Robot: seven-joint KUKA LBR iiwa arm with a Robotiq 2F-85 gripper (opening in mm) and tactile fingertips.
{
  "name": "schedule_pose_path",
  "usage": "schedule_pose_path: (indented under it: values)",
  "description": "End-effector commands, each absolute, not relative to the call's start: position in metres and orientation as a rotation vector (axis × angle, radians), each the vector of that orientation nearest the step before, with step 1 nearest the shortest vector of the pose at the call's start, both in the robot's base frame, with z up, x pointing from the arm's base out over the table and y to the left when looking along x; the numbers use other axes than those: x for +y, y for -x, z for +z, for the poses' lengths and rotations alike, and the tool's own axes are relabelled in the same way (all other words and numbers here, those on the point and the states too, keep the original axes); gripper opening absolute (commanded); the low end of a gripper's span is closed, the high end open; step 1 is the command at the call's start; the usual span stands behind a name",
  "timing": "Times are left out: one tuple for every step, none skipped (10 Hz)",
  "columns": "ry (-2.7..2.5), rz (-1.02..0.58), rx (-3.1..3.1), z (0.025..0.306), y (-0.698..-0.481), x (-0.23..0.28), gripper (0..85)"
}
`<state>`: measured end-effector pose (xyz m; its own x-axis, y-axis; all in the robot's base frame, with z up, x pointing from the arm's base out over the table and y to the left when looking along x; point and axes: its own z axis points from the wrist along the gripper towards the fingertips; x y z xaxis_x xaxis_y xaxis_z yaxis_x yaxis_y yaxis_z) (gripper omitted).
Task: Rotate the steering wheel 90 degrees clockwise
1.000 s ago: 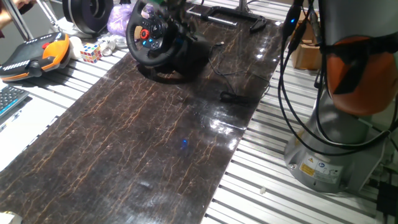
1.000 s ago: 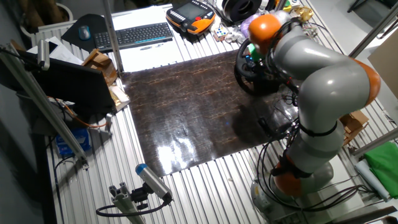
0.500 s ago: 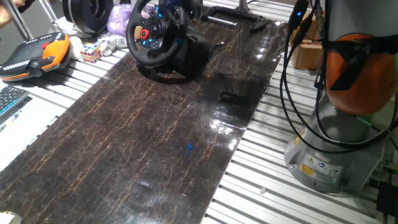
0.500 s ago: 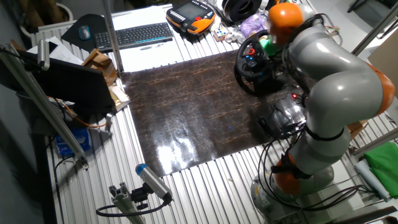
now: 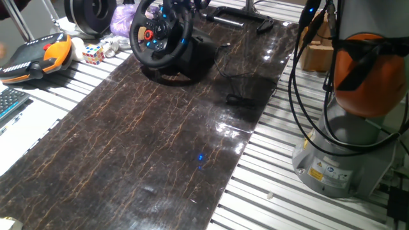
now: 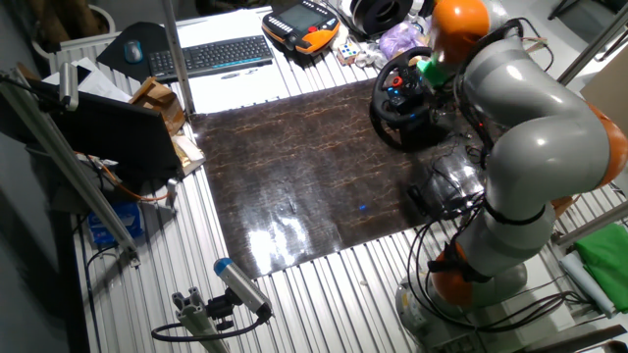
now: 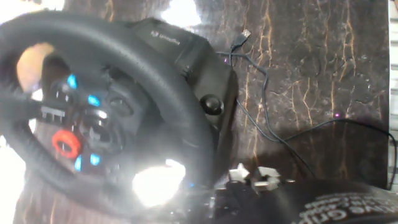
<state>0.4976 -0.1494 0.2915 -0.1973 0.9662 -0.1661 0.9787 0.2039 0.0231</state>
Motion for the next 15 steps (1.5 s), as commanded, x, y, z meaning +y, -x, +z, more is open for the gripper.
schedule_pose_path:
  values:
    - [-1.722, -0.062, 2.488, 0.292, -0.498, -0.143, 0.7]
    - [-1.732, -0.039, 2.497, 0.291, -0.496, -0.136, 0.7]
    - [-1.736, -0.012, 2.519, 0.290, -0.495, -0.128, 0.7]
    - [-1.733, 0.011, 2.543, 0.288, -0.495, -0.123, 0.7]
    - [-1.721, 0.022, 2.570, 0.286, -0.495, -0.117, 0.7]
    - [-1.703, 0.015, 2.586, 0.280, -0.497, -0.111, 0.7]
    - [-1.673, -0.001, 2.600, 0.274, -0.498, -0.104, 0.7]
    - [-1.659, -0.005, 2.613, 0.269, -0.501, -0.101, 0.7]
    - [-1.652, 0.000, 2.625, 0.268, -0.502, -0.101, 0.7]
    - [-1.635, 0.003, 2.641, 0.268, -0.502, -0.100, 0.7]
    - [-1.602, 0.002, 2.670, 0.268, -0.501, -0.099, 0.7]
    - [-1.583, -0.001, 2.690, 0.267, -0.501, -0.098, 0.7]
    - [-1.567, 0.008, 2.709, 0.267, -0.501, -0.097, 0.7]
    - [-1.558, 0.020, 2.723, 0.267, -0.501, -0.097, 0.7]
    - [-1.538, 0.022, 2.736, 0.266, -0.500, -0.096, 0.7]
